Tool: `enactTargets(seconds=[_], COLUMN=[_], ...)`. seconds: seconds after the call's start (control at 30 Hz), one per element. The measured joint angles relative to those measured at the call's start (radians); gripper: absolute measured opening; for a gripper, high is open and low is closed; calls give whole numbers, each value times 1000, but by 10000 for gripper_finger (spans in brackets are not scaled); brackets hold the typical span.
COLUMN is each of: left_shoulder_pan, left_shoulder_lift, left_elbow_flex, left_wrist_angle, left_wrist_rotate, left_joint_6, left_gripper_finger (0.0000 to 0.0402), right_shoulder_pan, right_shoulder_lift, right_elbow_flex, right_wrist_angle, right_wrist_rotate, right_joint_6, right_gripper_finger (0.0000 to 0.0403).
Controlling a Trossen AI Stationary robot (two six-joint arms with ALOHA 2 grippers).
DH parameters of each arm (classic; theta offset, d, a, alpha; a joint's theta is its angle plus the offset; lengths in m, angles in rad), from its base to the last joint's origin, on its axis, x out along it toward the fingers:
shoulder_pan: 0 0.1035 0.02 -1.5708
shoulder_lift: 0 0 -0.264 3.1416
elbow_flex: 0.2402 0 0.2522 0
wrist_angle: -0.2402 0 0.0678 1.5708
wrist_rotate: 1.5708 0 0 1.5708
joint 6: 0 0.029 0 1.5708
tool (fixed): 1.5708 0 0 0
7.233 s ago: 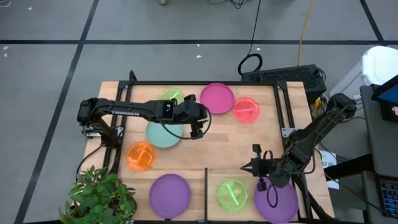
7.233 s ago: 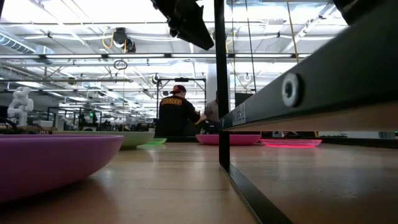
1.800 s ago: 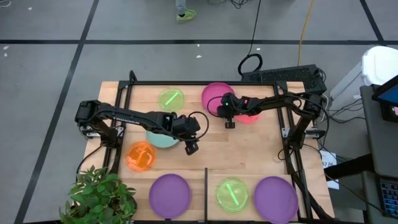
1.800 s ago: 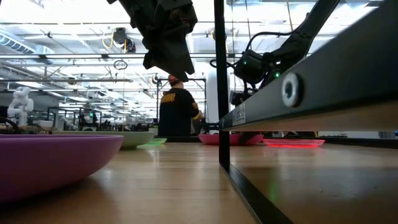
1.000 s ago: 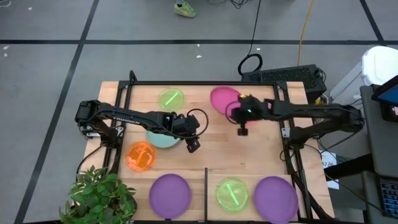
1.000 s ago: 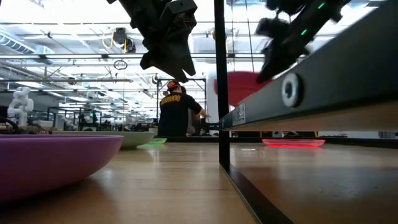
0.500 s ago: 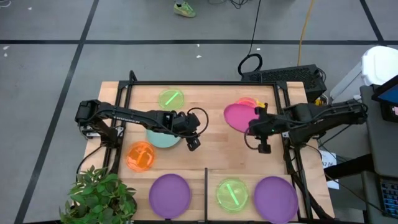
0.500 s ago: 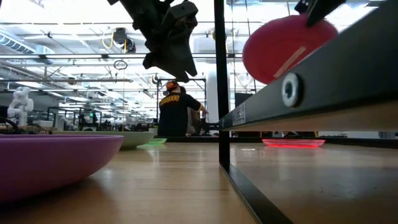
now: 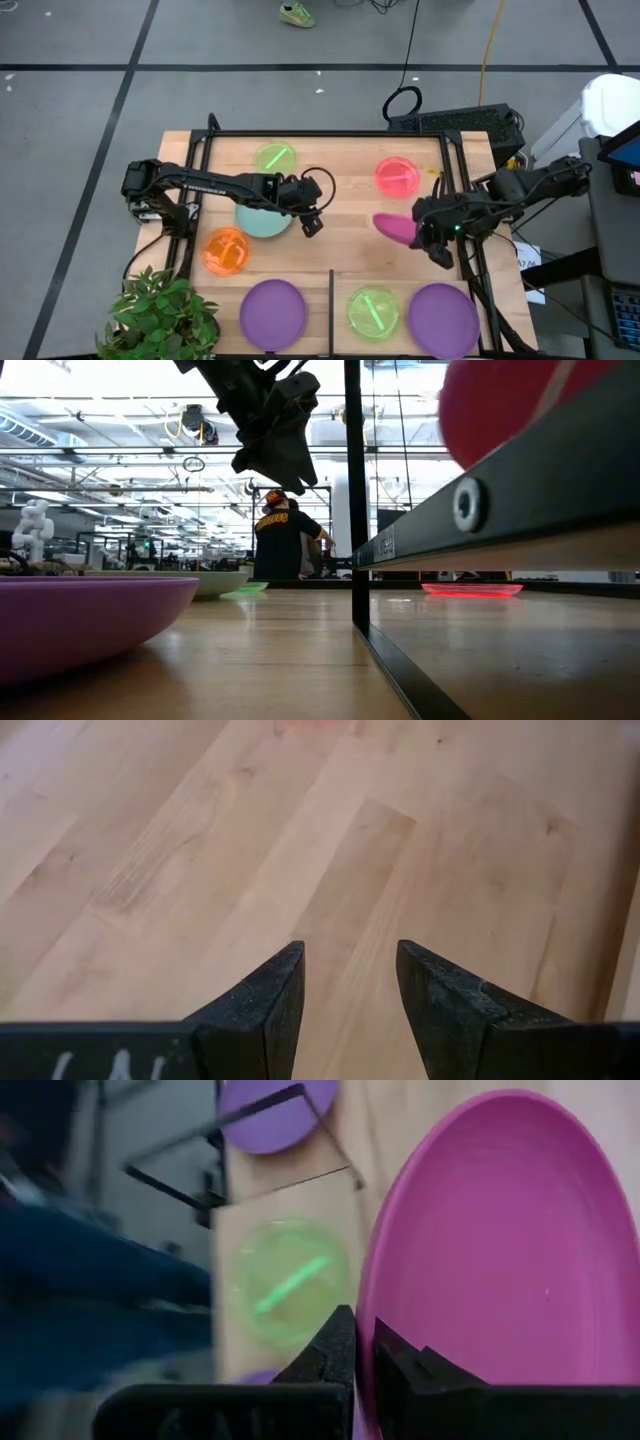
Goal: Place and stack plates onto a shelf
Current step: Stack the pink plate on top of the purple plate on the shelf
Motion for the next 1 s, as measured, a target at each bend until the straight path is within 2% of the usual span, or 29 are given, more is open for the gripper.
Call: enactTargets(seconds=[0.13, 0.4, 0.67, 0.8, 1.0], left_shoulder_pan=[0, 0, -8, -8, -8], left_shoulder_lift=[0, 0, 0, 0, 0], left_elbow_flex=[0, 0, 0, 0, 0], left_wrist_angle=[0, 0, 0, -1, -1], left_wrist_rotate=[13, 19, 36, 36, 36], left_joint_6=[22, 28, 89, 120, 126], left_gripper_finger=[165, 165, 165, 165, 165], right_shoulder_pan=[27, 120, 229, 274, 323], right_shoulder_lift=[2, 62, 149, 174, 195], right_elbow_flex=[0, 0, 3, 57, 168], right_wrist_angle=[45, 124, 210, 157, -23], right_wrist_rotate=[-22, -18, -16, 12, 68], right_joint_6=[333, 770, 941, 995, 1082], right_gripper_finger=[0, 0, 0, 0, 0])
